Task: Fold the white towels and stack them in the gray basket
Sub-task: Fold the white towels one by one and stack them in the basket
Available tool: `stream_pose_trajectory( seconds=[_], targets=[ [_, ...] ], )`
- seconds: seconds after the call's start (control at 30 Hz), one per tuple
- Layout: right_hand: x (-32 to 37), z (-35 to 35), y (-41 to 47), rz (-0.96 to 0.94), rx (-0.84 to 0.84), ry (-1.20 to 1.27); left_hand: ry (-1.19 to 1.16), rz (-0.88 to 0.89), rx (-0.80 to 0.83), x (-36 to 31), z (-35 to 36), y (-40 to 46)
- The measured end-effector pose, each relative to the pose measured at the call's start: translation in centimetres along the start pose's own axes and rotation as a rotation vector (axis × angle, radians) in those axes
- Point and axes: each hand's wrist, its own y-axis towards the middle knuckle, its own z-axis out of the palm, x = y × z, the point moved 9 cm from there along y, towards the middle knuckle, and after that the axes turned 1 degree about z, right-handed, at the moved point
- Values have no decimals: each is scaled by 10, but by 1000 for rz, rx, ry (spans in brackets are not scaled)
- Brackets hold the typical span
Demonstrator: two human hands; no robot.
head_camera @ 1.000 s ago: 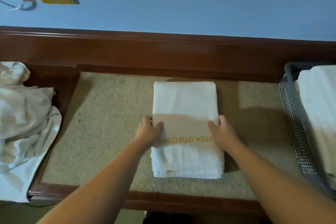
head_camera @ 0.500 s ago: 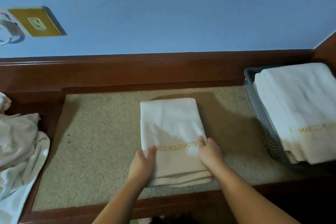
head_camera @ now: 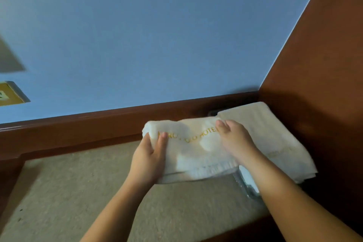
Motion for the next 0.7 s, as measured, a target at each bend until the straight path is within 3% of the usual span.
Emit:
stream_pose_trajectory(
  seconds=[0.17,0.33,0.43,0.57,0.63,0.7],
  targets=[
    [-12,-142,45,-166,-212,7,-244,214,8,-104,86,3],
    [-73,-220,76,-191,-279,-39,-347,209,119,-137,191,0],
    [-138,-222,91,-109,-253,-34,-284,127,209,-111,257,-6],
    [-251,-170,101,186,-43,-118,-114,-26,426,-43,335,-30],
    [-293,-144,88,355,22,-92,-35,-69,503,-15,352,-46],
    [-309,-136,74,404,-1,-65,-1,-96,499,0,355,-53]
  ],
)
